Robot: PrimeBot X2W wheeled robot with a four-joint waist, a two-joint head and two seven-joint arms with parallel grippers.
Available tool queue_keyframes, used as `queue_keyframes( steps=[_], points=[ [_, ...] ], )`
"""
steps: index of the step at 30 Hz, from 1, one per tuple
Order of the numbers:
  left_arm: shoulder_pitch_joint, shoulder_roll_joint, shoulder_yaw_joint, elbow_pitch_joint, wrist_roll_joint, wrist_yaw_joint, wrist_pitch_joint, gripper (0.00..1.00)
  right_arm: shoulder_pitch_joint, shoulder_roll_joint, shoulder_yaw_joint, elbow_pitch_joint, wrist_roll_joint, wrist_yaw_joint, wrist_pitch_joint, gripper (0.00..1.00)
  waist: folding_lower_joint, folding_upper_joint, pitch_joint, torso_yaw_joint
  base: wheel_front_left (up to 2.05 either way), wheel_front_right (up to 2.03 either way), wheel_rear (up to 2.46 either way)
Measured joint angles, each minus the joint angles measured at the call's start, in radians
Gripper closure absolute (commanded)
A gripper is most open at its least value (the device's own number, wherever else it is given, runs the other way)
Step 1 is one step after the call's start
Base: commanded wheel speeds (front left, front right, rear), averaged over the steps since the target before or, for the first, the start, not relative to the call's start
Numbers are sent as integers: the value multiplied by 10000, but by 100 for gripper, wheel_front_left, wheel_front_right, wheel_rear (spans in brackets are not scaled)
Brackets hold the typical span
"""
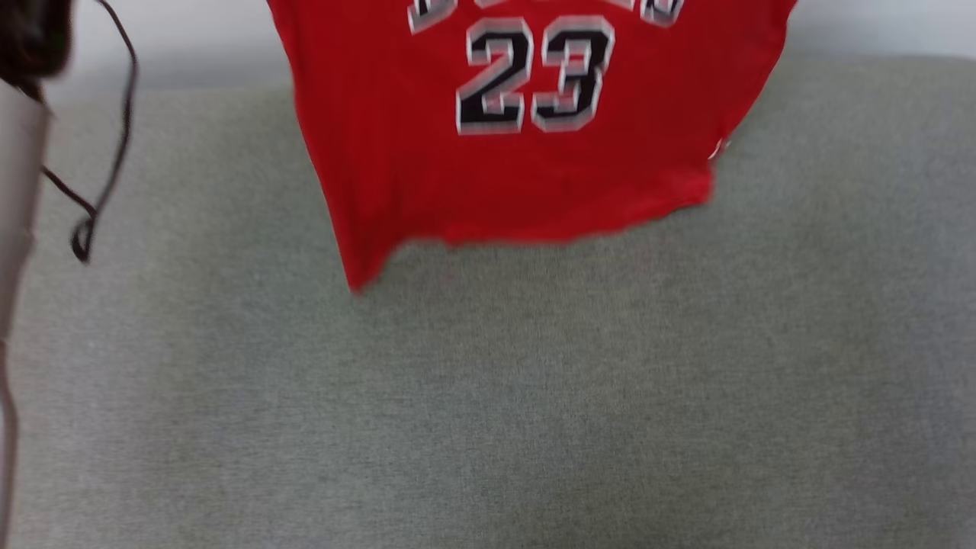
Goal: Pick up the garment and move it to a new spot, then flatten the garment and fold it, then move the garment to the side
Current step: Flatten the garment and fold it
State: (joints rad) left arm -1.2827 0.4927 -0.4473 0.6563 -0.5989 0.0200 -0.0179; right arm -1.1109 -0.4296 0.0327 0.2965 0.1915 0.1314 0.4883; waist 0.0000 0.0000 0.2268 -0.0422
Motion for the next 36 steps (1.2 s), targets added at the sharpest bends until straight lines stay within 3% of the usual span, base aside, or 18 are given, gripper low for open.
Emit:
queue_keyframes(
  steps=[12,19,27,36],
  points=[
    [-3178,746,654,198,249,-21,-871,100,-3695,441,219,1448,-1122,0,-2608,100,1,0,2743,-351,0,0,0],
    [-3768,642,694,623,276,-119,-1281,100,-4819,663,840,2447,-995,0,-3607,100,2,0,4145,-468,0,0,0],
    [-3680,426,771,1534,-25,-596,-1918,100,-5014,859,1576,3919,-418,0,-4447,100,2,0,4972,-392,0,0,0],
    [-1886,299,1296,1896,-702,-1177,-2406,100,-3415,727,2272,4612,673,0,-5208,100,1,0,4348,-270,0,0,0]
  ],
)
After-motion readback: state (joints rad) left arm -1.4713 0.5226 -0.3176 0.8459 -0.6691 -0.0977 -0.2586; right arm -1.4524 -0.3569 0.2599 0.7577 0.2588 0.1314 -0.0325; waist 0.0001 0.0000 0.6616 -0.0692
